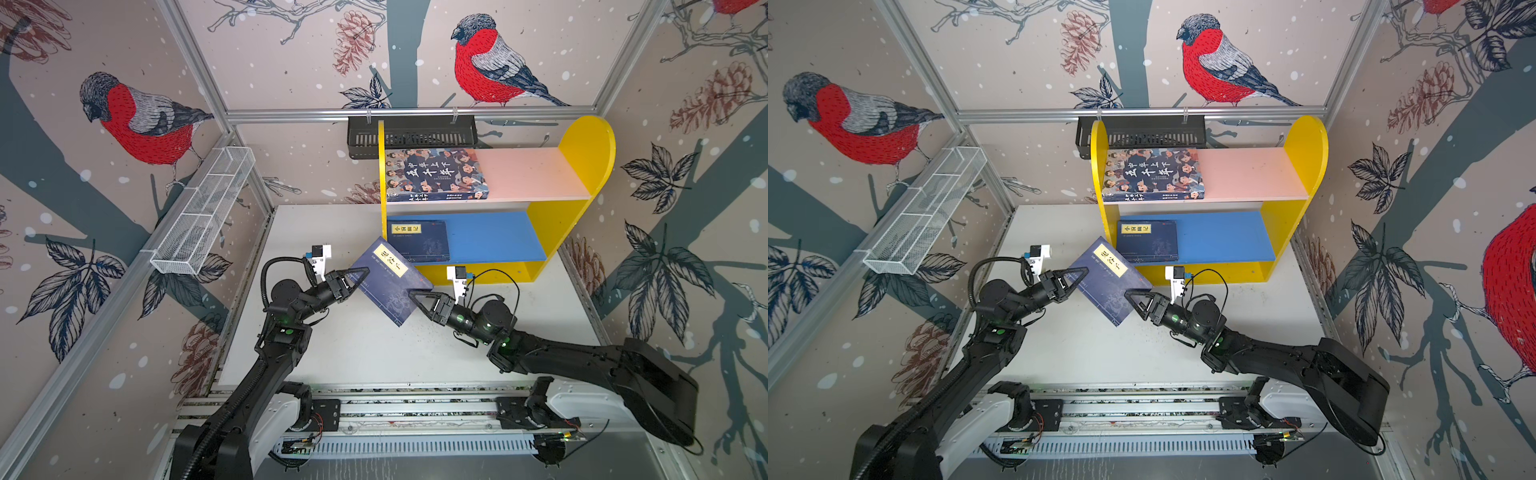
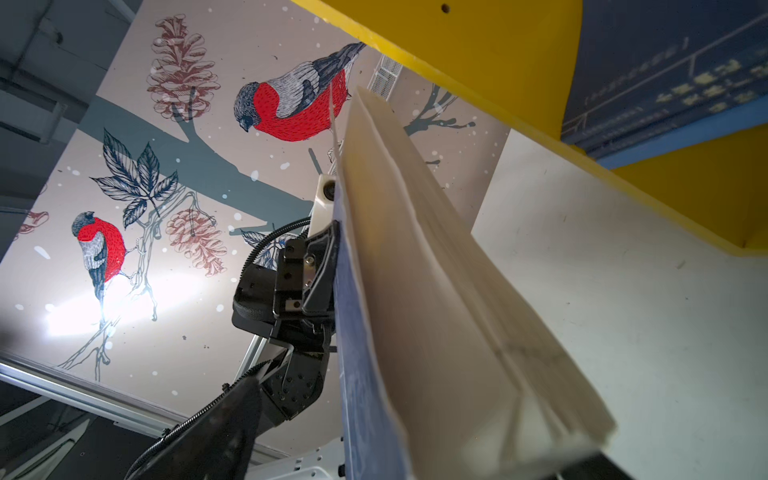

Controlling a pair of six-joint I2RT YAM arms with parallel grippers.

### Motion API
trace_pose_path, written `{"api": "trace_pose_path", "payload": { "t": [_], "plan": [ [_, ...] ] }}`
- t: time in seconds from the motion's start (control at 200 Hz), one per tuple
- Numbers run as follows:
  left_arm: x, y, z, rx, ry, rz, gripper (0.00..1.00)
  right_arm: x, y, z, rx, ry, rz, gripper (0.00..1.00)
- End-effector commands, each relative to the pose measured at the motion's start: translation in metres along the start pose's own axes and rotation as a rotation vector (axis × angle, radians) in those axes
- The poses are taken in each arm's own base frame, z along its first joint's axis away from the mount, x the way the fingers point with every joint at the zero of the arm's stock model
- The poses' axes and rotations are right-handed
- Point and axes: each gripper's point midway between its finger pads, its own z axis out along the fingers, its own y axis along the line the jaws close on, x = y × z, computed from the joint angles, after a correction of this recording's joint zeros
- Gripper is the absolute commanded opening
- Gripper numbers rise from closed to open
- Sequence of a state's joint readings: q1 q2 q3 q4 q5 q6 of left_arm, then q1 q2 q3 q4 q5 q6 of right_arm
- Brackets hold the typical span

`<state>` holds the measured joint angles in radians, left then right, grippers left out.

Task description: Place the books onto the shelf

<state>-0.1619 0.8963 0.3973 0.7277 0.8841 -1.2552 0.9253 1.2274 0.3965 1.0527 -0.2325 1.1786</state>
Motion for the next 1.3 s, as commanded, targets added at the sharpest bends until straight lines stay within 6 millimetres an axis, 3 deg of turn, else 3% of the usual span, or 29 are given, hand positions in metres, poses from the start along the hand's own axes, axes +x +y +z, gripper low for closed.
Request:
{"api": "trace_pose_path", "payload": {
  "t": [0.0,0.14,0.205,0.275,0.4,0.505,0.595,0.645,0.785,0.885,0.99,1.16,1.295],
  "plan": [
    [-0.002,-0.014,-0.001,0.046,-0.01,0.046,0.0,-0.014,0.02,0.002,-0.078,-0.041,-0.015,0.9],
    [0.002,-0.007,-0.003,0.028,-0.009,0.037,0.0,-0.022,0.021,0.005,-0.078,-0.057,-0.018,0.85],
    [0.005,-0.001,-0.004,0.012,-0.008,0.028,0.0,-0.023,0.021,0.007,-0.075,-0.058,-0.021,0.77],
    [0.009,0.008,-0.006,-0.017,-0.008,0.013,0.0,-0.024,0.022,0.008,-0.073,-0.058,-0.025,0.62],
    [0.017,0.023,-0.009,-0.066,-0.003,-0.006,0.0,-0.024,0.018,0.008,-0.058,-0.064,-0.022,0.2],
    [0.021,0.029,-0.011,-0.089,-0.002,-0.014,0.0,-0.024,0.012,0.007,-0.035,-0.06,-0.024,0.03],
    [0.022,0.031,-0.012,-0.097,-0.003,-0.014,0.02,-0.023,0.01,0.006,-0.023,-0.052,-0.033,0.01],
    [0.022,0.031,-0.012,-0.099,-0.002,-0.013,0.07,-0.024,0.008,0.004,-0.009,-0.049,-0.041,0.01],
    [0.024,0.035,-0.013,-0.112,0.005,-0.003,0.52,-0.029,0.004,-0.002,0.035,-0.011,-0.079,0.01],
    [0.028,0.037,-0.015,-0.123,0.028,0.023,0.74,-0.036,0.006,-0.011,0.048,0.043,-0.11,0.01],
    [0.028,0.026,-0.015,-0.112,0.073,0.128,0.8,-0.04,0.008,-0.025,0.048,0.113,-0.131,0.0],
    [0.024,0.007,-0.014,-0.104,0.132,0.325,0.83,-0.044,0.006,-0.057,0.024,0.229,-0.127,0.0],
    [0.04,0.003,-0.014,-0.031,0.225,0.36,0.87,-0.042,0.016,-0.077,-0.033,0.306,-0.139,0.0]
  ]
}}
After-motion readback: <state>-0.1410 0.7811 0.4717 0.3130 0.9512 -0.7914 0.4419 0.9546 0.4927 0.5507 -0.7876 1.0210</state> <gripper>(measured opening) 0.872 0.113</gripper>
